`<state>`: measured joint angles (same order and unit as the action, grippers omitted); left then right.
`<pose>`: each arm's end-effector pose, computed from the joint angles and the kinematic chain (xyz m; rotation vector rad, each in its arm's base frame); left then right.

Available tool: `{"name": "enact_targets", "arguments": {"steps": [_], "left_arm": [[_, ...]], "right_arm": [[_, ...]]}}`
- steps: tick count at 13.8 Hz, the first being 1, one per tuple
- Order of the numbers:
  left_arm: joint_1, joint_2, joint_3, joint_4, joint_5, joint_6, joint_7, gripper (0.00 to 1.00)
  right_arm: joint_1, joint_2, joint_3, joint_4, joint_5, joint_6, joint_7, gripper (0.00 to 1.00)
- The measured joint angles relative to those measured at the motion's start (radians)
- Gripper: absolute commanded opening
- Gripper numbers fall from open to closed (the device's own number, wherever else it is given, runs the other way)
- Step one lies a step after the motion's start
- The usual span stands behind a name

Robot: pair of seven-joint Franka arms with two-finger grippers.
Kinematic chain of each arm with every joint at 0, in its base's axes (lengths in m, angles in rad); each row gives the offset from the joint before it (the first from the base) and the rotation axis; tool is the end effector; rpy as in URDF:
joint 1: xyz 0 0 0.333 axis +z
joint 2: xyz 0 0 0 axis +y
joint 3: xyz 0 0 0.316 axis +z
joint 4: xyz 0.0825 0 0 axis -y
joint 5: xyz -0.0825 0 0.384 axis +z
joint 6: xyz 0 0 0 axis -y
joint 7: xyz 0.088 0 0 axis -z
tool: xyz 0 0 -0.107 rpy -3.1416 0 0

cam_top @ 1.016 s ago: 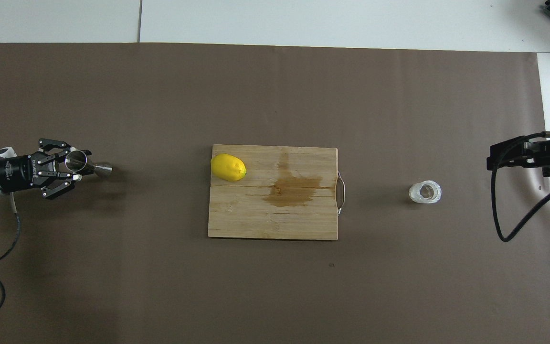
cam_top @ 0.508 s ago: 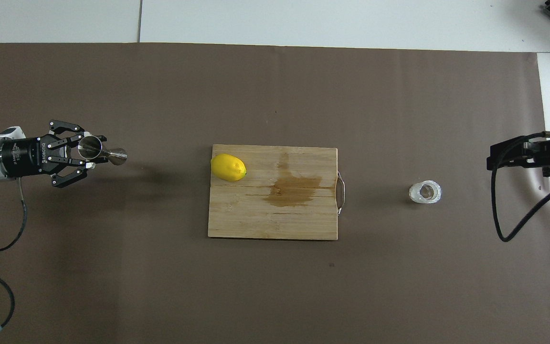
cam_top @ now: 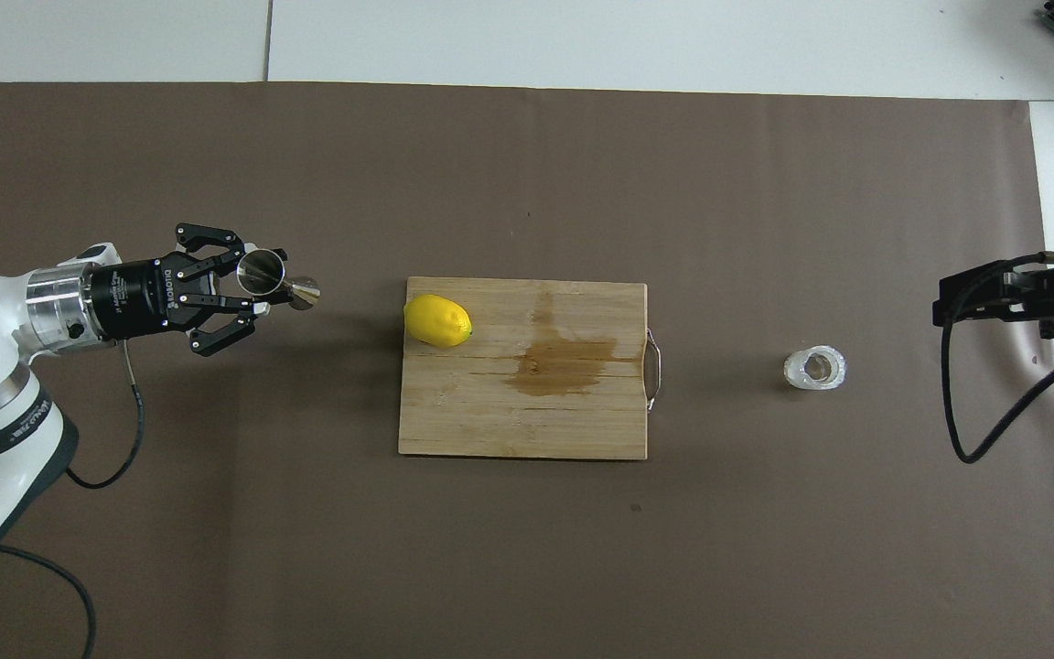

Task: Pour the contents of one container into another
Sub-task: 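Lift the metal cup with the left gripper over the cutting board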

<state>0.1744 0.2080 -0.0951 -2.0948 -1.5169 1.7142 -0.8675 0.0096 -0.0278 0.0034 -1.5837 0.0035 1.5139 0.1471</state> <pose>0.5652 -0.0469 0.3600 1.1619 1.3828 -1.0594 0.5398 0.0074 0.6288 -3.1338 0.2102 0.0662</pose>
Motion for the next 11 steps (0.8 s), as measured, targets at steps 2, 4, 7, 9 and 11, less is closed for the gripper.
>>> {"name": "enact_targets", "arguments": {"steps": [2,4,7,9,11], "left_arm": [[-0.068,-0.042,0.000,-0.062,-0.103,0.084,-0.003,0.00],[-0.162,-0.074,-0.001,-0.103,-0.220,0.200,-0.003,0.00],[-0.327,-0.115,-0.002,-0.120,-0.393,0.386,-0.003,0.00],[-0.398,-0.130,-0.003,-0.124,-0.478,0.460,0.000,0.00],[-0.446,-0.133,-0.003,-0.124,-0.547,0.505,0.016,0.00]], "right_arm": [[0.000,0.000,0.000,0.000,0.000,0.000,0.000,1.00],[0.000,0.000,0.000,0.000,0.000,0.000,0.000,1.00],[0.000,0.000,0.000,0.000,0.000,0.000,0.000,1.00],[0.000,0.000,0.000,0.000,0.000,0.000,0.000,1.00],[0.000,0.000,0.000,0.000,0.000,0.000,0.000,1.00]]}}
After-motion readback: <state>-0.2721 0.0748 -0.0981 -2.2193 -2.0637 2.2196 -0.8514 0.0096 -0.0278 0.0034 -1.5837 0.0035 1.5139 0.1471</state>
